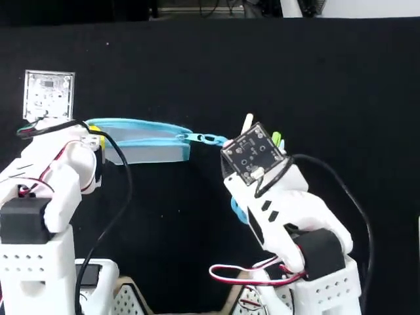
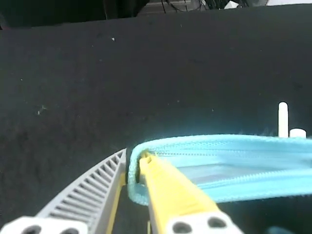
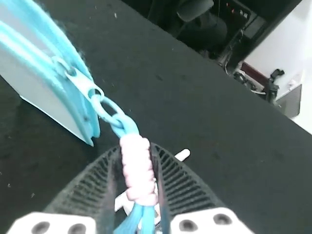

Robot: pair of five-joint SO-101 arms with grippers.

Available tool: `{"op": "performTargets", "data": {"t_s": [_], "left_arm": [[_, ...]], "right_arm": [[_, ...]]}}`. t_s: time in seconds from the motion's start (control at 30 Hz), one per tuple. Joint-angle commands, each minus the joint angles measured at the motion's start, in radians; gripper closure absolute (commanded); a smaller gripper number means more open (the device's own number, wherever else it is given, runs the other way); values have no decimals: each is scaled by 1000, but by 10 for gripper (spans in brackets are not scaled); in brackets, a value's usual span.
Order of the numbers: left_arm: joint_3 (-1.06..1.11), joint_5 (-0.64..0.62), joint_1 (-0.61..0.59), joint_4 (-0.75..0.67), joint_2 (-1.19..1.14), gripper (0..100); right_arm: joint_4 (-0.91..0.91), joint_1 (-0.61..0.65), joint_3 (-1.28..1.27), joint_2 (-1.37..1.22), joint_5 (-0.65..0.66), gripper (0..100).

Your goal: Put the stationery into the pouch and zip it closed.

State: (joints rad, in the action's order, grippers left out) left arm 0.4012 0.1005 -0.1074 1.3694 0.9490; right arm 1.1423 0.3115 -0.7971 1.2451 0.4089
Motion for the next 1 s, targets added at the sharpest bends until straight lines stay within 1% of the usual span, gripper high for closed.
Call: {"op": "performTargets", "data": {"t_s": [0.0,0.33,0.37,0.47,0.6,0.9,0.97], "left_arm": [[45,-9,5,-14,-55,907],[88,-6,5,-49,-87,891],[88,9,5,-48,-92,891],[35,54,5,29,-106,891],[-108,80,-1,153,-155,891],[-361,83,2,365,-382,891],[-398,83,-2,388,-433,891]], "right_arm": [[-23,-29,4,19,-11,988],[-23,-29,2,19,-11,988],[-23,-29,2,19,-11,988],[-23,-29,2,19,-11,988],[-23,-29,2,19,-11,988],[-18,-29,1,19,-11,988],[-17,-29,1,19,-11,988]]}}
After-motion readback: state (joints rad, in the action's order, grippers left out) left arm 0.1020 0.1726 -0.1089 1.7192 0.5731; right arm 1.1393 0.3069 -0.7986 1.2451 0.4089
